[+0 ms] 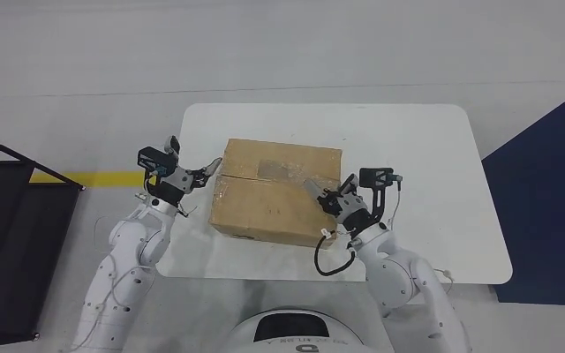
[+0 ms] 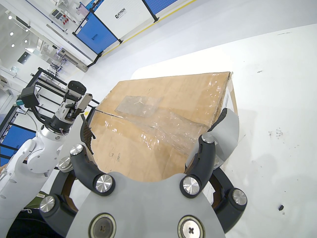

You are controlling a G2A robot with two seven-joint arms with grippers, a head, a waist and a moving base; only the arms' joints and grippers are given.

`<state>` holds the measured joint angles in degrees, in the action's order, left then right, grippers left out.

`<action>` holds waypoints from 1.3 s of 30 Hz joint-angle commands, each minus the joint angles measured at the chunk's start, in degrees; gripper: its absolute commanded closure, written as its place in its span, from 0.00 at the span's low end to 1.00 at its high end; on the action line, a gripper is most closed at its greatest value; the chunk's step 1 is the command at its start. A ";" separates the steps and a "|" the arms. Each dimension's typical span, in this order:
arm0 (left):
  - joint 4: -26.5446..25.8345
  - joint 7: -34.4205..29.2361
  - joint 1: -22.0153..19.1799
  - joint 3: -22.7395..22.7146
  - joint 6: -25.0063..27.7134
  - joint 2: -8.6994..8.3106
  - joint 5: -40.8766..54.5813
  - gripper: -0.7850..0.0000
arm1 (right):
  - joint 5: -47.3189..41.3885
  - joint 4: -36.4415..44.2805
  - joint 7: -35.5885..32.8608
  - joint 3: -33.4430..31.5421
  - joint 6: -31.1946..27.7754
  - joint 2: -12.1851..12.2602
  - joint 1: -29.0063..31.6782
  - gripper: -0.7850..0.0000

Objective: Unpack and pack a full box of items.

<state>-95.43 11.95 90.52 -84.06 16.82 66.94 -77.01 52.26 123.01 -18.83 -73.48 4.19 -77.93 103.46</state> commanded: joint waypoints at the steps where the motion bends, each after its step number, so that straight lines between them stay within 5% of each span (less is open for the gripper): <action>1: 0.10 -0.66 0.50 0.17 0.48 -0.12 -1.84 0.00 | 0.03 -0.25 -0.18 0.29 0.28 0.01 -0.43 0.00; 17: 6.71 -1.80 -3.95 3.53 -0.78 0.32 -4.70 0.00 | 1.31 -0.09 -2.17 1.70 1.83 0.37 -1.69 0.00; 39: 6.90 -1.63 -4.22 3.95 -1.47 0.45 -4.43 0.00 | -1.72 -5.46 -5.31 6.97 0.47 0.17 -9.84 0.00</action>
<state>-88.50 10.34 86.28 -80.11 15.37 67.39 -81.44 50.22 117.14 -24.89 -66.68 4.87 -77.75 93.81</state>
